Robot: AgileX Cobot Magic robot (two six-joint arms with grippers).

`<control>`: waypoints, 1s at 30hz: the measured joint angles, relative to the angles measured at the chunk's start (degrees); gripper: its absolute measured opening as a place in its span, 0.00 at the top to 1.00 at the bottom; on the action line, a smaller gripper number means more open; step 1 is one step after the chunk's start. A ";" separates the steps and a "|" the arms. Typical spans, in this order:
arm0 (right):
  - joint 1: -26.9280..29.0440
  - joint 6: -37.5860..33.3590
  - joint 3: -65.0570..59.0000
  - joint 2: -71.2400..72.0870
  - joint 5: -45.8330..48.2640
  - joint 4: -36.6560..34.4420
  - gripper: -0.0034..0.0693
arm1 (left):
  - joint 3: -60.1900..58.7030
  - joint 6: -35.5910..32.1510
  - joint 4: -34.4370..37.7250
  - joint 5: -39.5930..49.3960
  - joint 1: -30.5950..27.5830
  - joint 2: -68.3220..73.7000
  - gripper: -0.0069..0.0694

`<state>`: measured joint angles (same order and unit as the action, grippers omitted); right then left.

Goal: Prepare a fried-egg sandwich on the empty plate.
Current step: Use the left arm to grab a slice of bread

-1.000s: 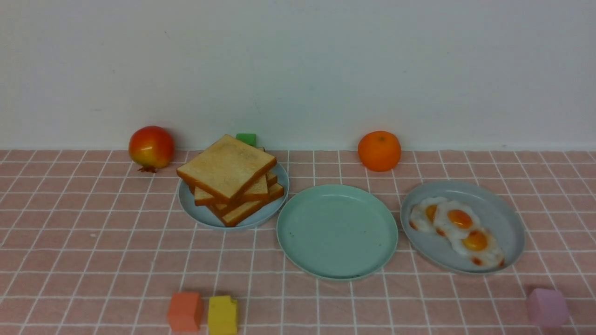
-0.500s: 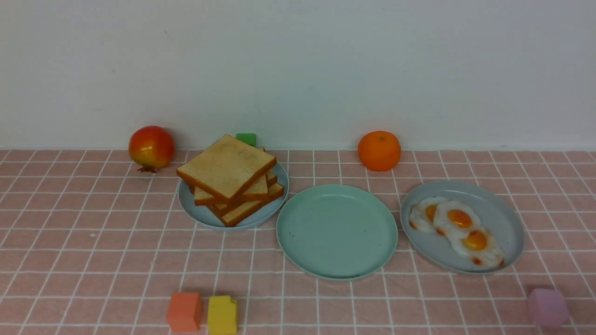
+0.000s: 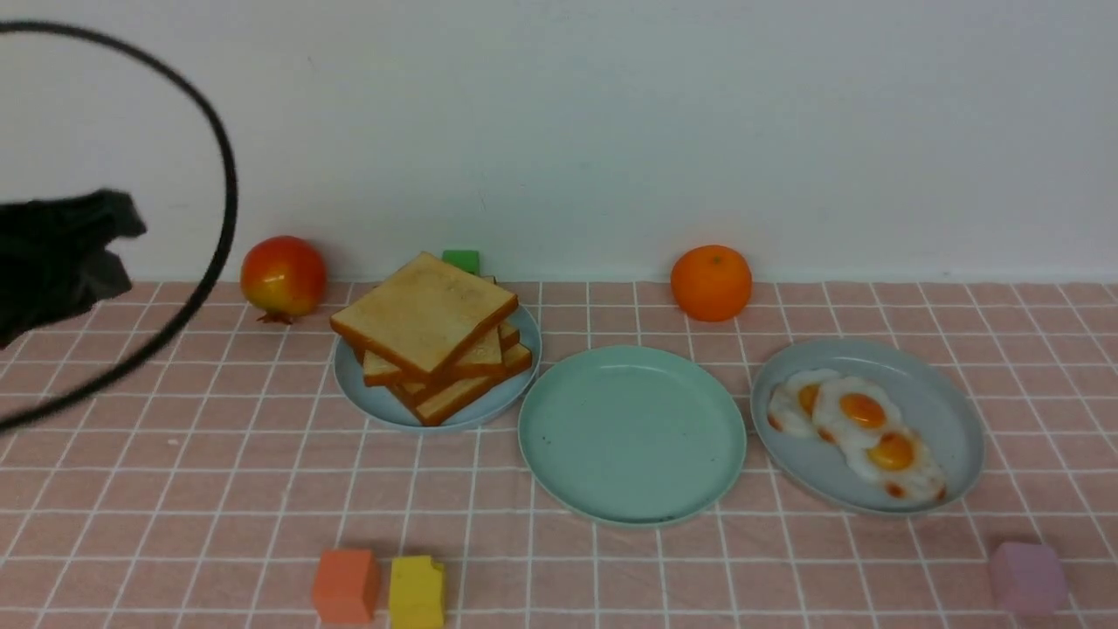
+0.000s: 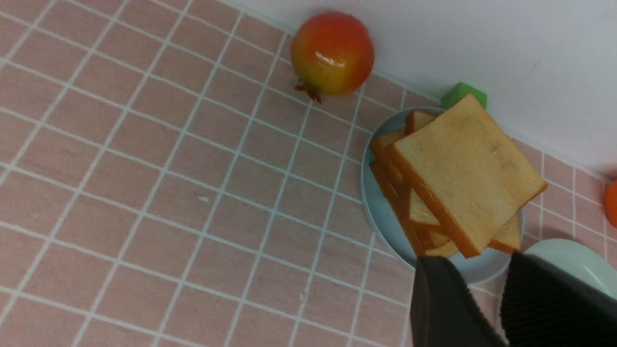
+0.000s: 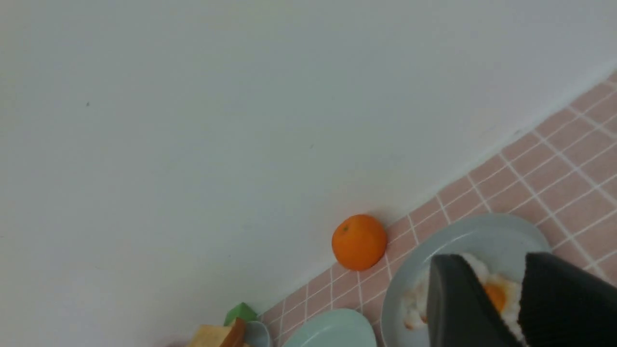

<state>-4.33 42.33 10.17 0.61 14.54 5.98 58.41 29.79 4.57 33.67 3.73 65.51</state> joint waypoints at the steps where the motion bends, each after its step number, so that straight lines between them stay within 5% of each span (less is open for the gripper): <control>1: -0.20 -0.74 2.46 -0.54 2.39 0.44 0.62 | 1.82 -0.06 0.72 1.60 0.00 1.15 0.59; 11: -4.34 -17.01 29.34 -21.50 24.41 -4.84 0.62 | 15.02 -1.68 4.46 11.67 0.00 16.58 0.56; 15: -5.10 -24.87 34.60 -32.85 28.77 -6.96 0.62 | 18.97 -4.38 7.63 12.33 0.00 24.66 0.47; 25: -5.10 -28.82 34.97 -45.91 28.27 -16.22 0.62 | 28.43 -26.39 29.04 13.72 -5.90 39.94 0.40; 30: -5.10 -30.75 34.97 -48.52 27.69 -19.11 0.62 | 29.57 -44.54 41.12 13.41 -9.90 46.91 0.40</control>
<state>-9.43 11.58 45.14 -47.92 42.24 -13.12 87.98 -14.75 45.69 47.08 -6.17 112.42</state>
